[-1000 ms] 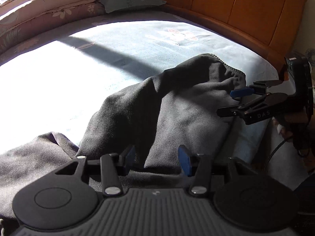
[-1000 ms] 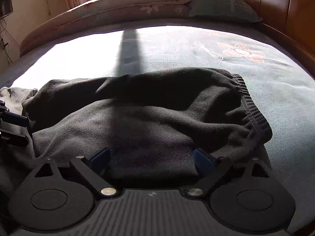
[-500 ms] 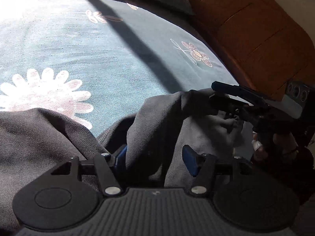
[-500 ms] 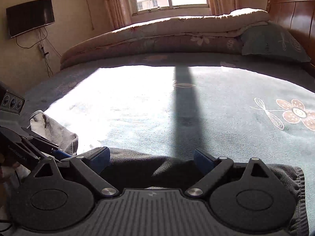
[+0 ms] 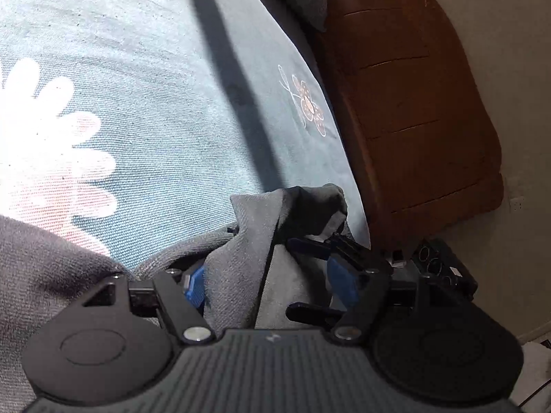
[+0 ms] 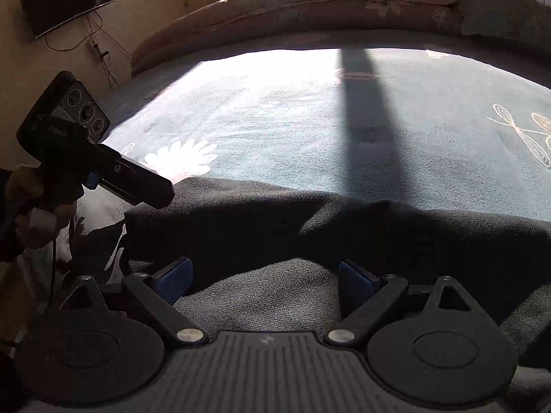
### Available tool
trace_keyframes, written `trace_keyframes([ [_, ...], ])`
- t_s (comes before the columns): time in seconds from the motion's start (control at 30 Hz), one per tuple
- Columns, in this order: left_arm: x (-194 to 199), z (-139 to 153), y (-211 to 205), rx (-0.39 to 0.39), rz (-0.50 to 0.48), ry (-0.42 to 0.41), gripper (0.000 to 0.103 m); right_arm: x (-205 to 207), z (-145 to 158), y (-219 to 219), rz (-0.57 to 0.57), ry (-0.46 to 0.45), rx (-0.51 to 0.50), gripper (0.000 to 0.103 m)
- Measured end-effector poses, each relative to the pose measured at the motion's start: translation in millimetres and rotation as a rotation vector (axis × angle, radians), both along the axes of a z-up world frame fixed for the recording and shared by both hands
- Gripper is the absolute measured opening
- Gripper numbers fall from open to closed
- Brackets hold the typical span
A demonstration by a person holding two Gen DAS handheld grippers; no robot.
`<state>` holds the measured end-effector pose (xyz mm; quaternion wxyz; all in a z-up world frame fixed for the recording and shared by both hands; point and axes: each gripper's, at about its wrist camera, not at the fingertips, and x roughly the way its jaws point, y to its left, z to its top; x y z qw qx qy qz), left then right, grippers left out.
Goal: Fold clothes
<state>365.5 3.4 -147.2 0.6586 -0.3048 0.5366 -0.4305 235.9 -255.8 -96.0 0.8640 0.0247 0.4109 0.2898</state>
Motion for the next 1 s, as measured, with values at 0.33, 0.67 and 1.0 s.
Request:
trace_keyframes([
  [0.33, 37.9, 5.3, -28.1, -0.121, 0.08, 0.082, 0.071, -14.3, -4.4, -5.9, -0.04, -0.021, 0.035, 0.095],
  [0.67, 22.9, 7.2, -43.5, 0.012, -0.072, 0.1, 0.072, -20.8, -4.6, -8.4, -0.026, -0.041, 0.013, 0.096],
  [1.0, 23.2, 6.0, -48.7, -0.012, 0.121, -0.013, 0.067, -25.6, -3.2, -11.2, -0.043, -0.061, -0.013, 0.097],
])
